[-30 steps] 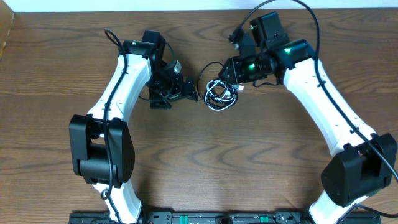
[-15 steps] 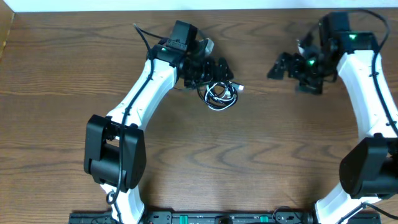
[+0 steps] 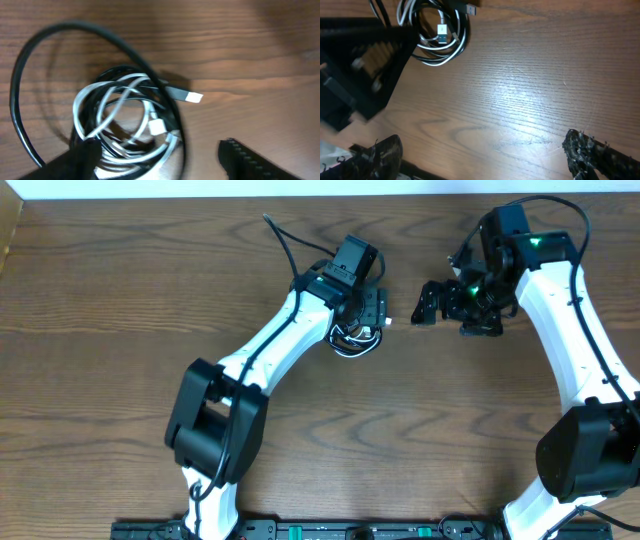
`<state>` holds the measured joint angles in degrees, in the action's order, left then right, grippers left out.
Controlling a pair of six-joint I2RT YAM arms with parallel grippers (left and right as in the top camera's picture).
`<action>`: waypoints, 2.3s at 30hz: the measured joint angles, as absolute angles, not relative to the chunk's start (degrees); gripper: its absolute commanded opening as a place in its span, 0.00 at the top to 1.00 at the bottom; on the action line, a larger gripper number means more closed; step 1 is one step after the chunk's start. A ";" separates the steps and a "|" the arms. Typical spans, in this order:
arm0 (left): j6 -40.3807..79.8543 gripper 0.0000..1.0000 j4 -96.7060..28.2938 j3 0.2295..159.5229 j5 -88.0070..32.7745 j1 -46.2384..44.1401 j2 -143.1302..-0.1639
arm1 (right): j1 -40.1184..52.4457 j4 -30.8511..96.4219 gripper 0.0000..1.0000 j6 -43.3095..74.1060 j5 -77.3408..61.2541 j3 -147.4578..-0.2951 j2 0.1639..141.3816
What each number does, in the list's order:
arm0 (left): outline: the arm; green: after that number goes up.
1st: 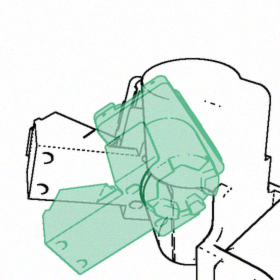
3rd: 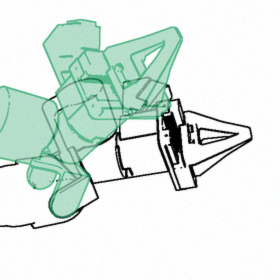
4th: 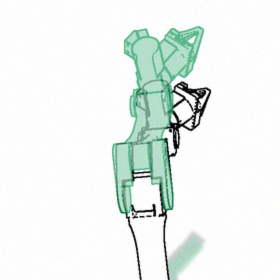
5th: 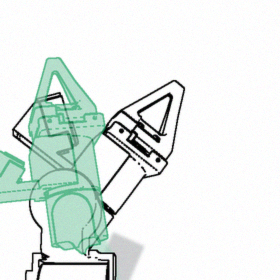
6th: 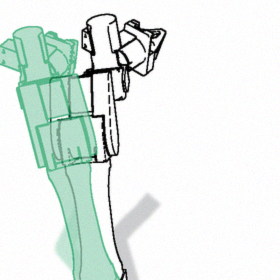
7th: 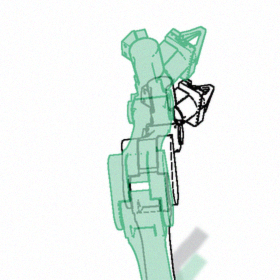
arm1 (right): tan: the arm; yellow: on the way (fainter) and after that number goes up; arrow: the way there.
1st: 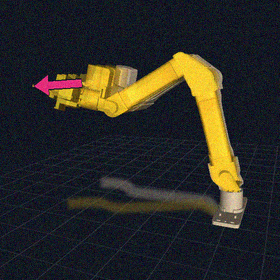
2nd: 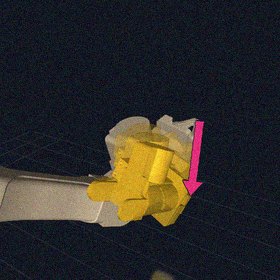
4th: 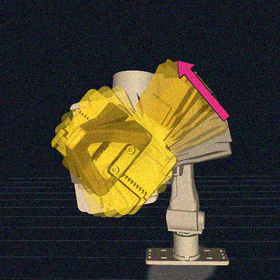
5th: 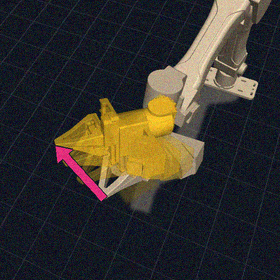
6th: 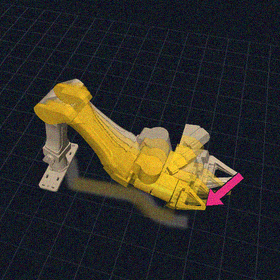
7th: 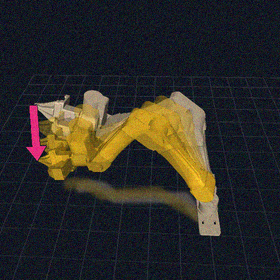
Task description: Untangle cables
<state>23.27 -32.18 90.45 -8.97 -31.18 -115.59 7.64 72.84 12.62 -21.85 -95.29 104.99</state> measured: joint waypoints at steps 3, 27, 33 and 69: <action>23.97 0.72 -32.05 90.35 -8.51 -31.00 -117.08 | 7.86 72.84 0.01 12.53 -20.93 -95.29 104.99; 29.91 0.92 -25.10 90.02 -12.36 -31.03 -88.75 | 8.78 57.95 0.01 16.99 -23.66 -85.91 104.92; 34.44 0.93 -19.33 90.00 -13.10 -31.03 -85.21 | 14.55 51.05 0.01 16.34 -29.58 -83.07 104.92; 59.72 0.93 -16.38 97.51 -16.49 -12.21 -74.37 | 17.30 36.58 0.01 34.15 -22.17 -70.65 96.36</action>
